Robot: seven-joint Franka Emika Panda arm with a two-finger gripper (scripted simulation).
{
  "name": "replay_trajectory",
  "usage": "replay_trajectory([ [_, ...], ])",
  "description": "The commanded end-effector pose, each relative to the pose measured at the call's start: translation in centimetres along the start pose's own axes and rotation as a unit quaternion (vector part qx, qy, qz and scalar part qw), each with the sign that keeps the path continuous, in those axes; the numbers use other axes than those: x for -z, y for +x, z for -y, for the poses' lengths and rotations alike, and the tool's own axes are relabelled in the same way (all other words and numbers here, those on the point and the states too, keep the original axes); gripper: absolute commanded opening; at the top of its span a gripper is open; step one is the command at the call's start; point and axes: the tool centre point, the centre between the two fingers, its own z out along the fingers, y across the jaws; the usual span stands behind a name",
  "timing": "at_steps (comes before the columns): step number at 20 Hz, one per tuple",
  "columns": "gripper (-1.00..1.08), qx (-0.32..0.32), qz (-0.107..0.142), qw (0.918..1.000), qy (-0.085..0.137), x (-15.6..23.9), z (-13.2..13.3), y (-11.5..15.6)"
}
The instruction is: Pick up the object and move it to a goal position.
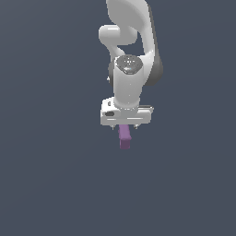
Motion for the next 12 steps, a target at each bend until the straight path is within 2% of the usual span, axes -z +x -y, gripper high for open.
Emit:
replay_trajectory([
  [1, 1.00, 0.000, 0.000, 1.0000, 0.000, 0.0, 0.0, 0.0],
  [12, 1.00, -0.021, -0.002, 0.9997, -0.010, 0.8, -3.6, 0.4],
])
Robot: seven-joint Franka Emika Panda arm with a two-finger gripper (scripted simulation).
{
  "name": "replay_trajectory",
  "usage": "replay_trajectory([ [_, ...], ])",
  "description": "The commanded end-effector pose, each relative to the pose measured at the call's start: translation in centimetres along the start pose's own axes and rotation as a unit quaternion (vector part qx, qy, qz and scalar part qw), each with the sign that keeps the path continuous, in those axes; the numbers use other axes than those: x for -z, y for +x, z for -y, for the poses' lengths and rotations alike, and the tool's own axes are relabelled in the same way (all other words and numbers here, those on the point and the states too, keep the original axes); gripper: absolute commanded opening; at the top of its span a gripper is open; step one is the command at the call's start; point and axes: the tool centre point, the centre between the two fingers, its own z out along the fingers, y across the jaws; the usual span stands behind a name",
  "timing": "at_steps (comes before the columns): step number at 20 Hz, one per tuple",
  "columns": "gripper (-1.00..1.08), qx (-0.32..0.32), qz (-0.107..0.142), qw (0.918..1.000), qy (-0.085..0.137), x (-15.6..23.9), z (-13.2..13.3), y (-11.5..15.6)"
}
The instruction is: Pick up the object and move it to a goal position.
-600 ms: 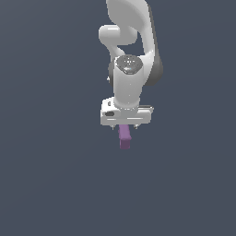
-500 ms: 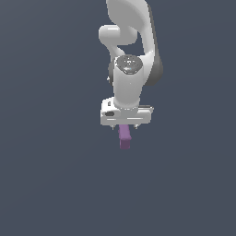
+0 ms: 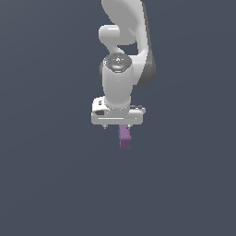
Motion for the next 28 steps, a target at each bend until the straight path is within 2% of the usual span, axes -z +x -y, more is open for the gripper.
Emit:
replay_trajectory([
  [1, 1.00, -0.001, 0.000, 1.0000, -0.001, 0.1, -0.3, 0.0],
  [7, 1.00, 0.006, 0.001, 1.0000, 0.001, -0.4, 0.4, -0.4],
  [18, 1.00, 0.042, 0.004, 0.9991, 0.007, -2.8, 3.6, -2.8],
  [28, 1.00, 0.043, 0.005, 0.9990, 0.008, -4.0, 3.7, -3.0],
])
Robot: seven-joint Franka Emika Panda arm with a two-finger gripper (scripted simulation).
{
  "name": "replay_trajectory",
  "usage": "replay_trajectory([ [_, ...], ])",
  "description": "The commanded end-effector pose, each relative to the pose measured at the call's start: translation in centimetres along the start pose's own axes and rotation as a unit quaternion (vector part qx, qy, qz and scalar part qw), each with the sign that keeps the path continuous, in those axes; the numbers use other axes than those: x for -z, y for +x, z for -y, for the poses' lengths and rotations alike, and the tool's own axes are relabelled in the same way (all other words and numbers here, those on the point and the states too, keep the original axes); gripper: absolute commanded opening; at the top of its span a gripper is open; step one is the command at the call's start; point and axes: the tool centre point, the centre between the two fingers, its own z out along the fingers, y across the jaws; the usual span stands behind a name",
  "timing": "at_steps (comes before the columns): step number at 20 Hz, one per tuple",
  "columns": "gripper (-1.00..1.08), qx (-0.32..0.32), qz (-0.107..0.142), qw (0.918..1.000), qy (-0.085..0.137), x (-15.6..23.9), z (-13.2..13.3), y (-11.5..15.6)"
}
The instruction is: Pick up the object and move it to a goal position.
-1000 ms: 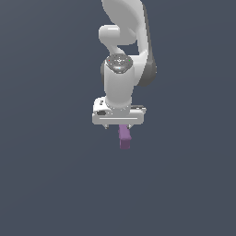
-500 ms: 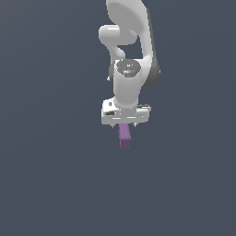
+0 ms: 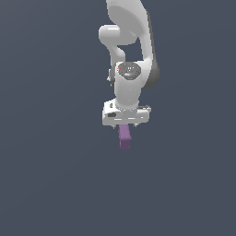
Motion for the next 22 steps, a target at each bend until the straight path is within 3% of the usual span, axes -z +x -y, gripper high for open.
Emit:
replay_trajectory([
  [1, 1.00, 0.000, 0.001, 1.0000, 0.000, -0.9, 0.0, -0.1],
  [12, 1.00, 0.001, 0.000, 1.0000, 0.000, -4.4, 0.1, -0.1],
  [13, -1.00, 0.001, 0.000, 1.0000, 0.000, -4.4, 0.1, -0.1],
  [22, -1.00, 0.001, 0.000, 1.0000, 0.000, -4.4, 0.1, -0.1],
])
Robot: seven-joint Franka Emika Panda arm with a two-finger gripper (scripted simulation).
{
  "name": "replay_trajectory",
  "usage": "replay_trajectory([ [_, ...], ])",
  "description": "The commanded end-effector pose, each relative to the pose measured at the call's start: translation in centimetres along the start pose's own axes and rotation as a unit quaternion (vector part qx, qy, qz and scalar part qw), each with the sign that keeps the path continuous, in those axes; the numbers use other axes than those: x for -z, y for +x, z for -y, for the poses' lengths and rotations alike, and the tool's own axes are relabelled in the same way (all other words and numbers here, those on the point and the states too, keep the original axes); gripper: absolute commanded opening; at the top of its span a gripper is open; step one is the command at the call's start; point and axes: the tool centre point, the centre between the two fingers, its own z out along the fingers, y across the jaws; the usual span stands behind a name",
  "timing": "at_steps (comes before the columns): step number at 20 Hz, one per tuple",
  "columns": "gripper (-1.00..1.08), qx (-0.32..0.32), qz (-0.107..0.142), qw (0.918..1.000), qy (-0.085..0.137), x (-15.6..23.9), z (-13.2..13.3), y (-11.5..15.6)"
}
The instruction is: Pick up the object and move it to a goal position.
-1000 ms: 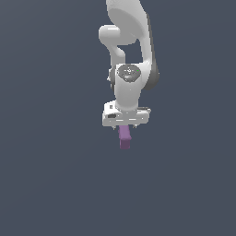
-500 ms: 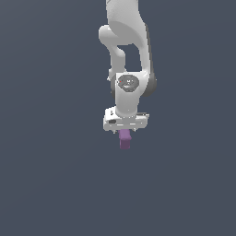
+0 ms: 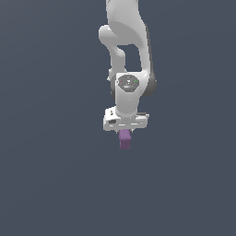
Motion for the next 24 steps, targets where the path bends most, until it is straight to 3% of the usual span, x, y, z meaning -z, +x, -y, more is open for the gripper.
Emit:
replay_trajectory([
  [1, -1.00, 0.000, 0.000, 1.0000, 0.000, 0.0, 0.0, 0.0],
  [12, -1.00, 0.000, 0.000, 1.0000, 0.000, 3.7, 2.0, 0.6],
  [24, -1.00, 0.000, 0.000, 1.0000, 0.000, 14.4, 7.8, 2.6],
])
